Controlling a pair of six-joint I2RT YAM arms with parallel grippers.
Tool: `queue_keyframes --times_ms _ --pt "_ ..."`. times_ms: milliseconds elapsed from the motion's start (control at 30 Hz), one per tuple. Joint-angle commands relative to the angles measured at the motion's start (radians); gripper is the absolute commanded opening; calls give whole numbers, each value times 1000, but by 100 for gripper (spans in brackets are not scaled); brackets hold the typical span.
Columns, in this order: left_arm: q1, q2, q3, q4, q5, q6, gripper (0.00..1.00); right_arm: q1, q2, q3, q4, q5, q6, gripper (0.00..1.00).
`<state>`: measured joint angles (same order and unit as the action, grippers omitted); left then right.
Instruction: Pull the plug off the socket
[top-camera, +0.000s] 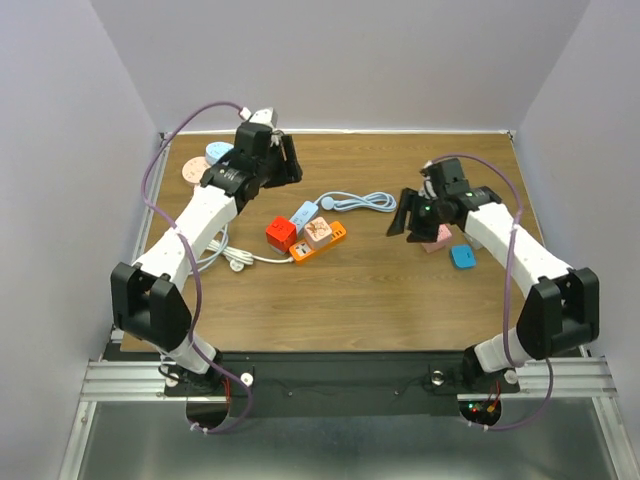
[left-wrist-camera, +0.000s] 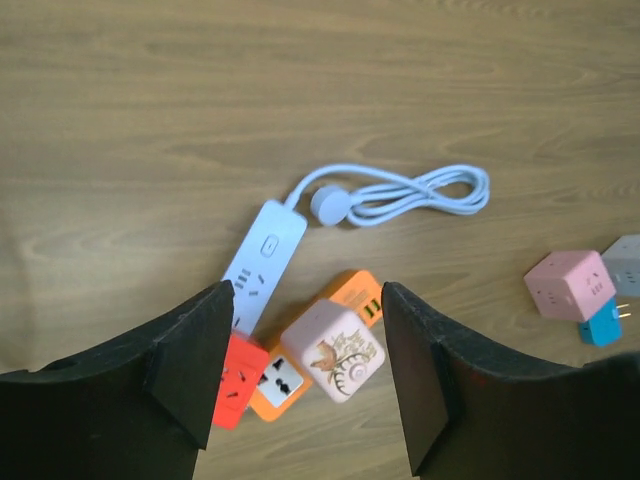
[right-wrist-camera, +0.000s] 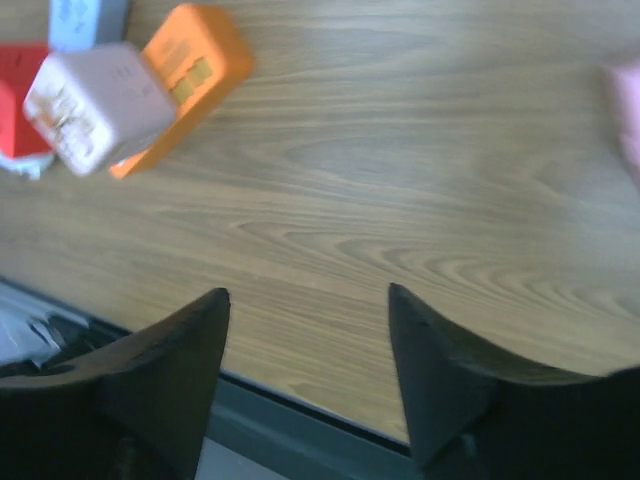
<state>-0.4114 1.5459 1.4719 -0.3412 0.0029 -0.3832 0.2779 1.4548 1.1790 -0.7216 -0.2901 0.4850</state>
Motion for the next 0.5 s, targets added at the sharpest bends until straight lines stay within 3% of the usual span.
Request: queue_keyframes --times_ms 0,100,133,200,467 --pt "10 -67 -71 21 -7 -85 66 107 68 122 48 -9 -81 73" --pt "10 -101 -111 25 -23 -101 52 177 149 203 45 23 -112 83" --pt "10 -109 -128 22 -29 -108 42 214 166 224 47 46 -140 86" --pt "10 -116 -150 27 -35 -115 35 253 231 292 45 75 -169 89" --pt "39 -70 -234 47 -81 -111 31 417 418 490 36 241 -276 100"
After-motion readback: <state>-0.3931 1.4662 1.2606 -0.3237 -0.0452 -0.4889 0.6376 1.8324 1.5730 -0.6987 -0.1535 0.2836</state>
